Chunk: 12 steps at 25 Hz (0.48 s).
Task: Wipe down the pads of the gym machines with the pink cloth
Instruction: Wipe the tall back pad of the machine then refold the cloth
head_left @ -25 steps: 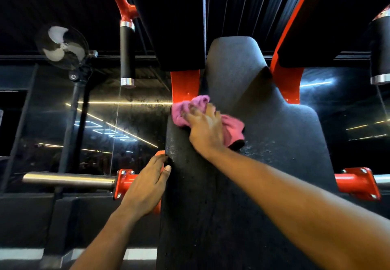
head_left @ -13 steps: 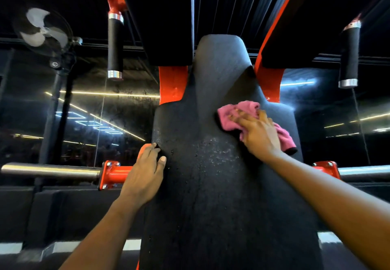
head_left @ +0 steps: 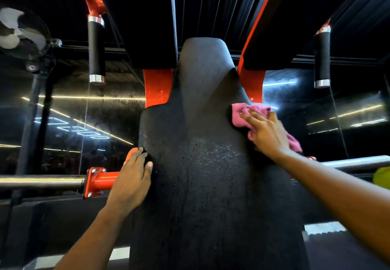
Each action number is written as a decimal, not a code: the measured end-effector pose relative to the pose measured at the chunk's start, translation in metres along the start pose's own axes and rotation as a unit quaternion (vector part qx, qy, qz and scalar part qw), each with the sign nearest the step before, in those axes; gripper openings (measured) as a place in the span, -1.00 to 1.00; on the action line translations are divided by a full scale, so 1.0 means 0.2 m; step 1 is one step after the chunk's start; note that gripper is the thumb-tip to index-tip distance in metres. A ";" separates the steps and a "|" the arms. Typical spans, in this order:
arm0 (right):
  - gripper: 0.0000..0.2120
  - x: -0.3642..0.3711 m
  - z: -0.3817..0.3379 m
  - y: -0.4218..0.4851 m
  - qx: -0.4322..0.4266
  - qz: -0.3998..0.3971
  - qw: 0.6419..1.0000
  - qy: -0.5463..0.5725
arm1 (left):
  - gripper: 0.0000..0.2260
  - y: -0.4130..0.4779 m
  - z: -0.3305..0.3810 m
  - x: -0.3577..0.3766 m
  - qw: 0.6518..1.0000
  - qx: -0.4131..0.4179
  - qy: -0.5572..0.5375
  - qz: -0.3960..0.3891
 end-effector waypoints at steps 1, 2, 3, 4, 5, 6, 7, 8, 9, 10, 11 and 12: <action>-0.27 -0.03 0.12 0.01 0.036 -0.005 0.999 0.013 | -0.57 0.00 -0.01 0.00 1.000 0.000 0.002 -0.008; -0.26 -0.08 0.20 0.00 0.099 0.006 0.995 0.034 | -0.57 0.00 -0.01 0.00 1.000 -0.005 0.005 -0.018; -0.27 -0.12 0.22 -0.03 0.163 0.017 0.986 0.036 | -0.58 0.00 -0.01 0.00 0.999 -0.011 0.011 -0.029; -0.28 -0.13 0.15 -0.06 0.184 0.024 0.982 0.034 | -0.59 0.01 -0.01 0.00 0.999 -0.019 0.023 -0.038; -0.31 -0.12 0.04 -0.08 0.158 0.008 0.987 0.037 | -0.61 0.03 0.01 -0.01 0.998 -0.025 0.044 -0.041; -0.37 -0.09 -0.06 -0.11 0.112 -0.018 0.992 0.051 | -0.65 0.05 0.03 -0.03 0.997 -0.024 0.070 -0.036; -0.47 -0.10 -0.14 -0.14 0.067 -0.035 0.994 0.082 | -0.69 0.07 0.09 -0.07 0.996 -0.016 0.086 -0.021; -0.60 -0.14 -0.16 -0.16 0.052 -0.045 0.988 0.140 | -0.71 0.09 0.15 -0.11 0.997 -0.003 0.082 0.007; -0.70 -0.19 -0.15 -0.18 0.086 -0.058 0.968 0.230 | -0.72 0.11 0.23 -0.16 0.997 0.017 0.057 0.041; -0.77 -0.23 -0.15 -0.21 0.142 -0.070 0.922 0.352 | -0.71 0.13 0.31 -0.21 0.997 0.041 0.019 0.065; -0.81 -0.27 -0.19 -0.25 0.187 -0.082 0.859 0.469 | -0.68 0.15 0.39 -0.25 0.994 0.070 -0.021 0.077; -0.84 -0.32 -0.26 -0.28 0.200 -0.088 0.799 0.561 | -0.65 0.16 0.48 -0.28 0.991 0.099 -0.055 0.072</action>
Point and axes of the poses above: each hand's wrist, its own y-axis towards the middle knuckle, its own x-axis out of the palm, z = x × y, the point moved 8 cm from there along y, towards the middle knuckle, and after that the axes turned 7 degrees about z, right-handed, at the moved point
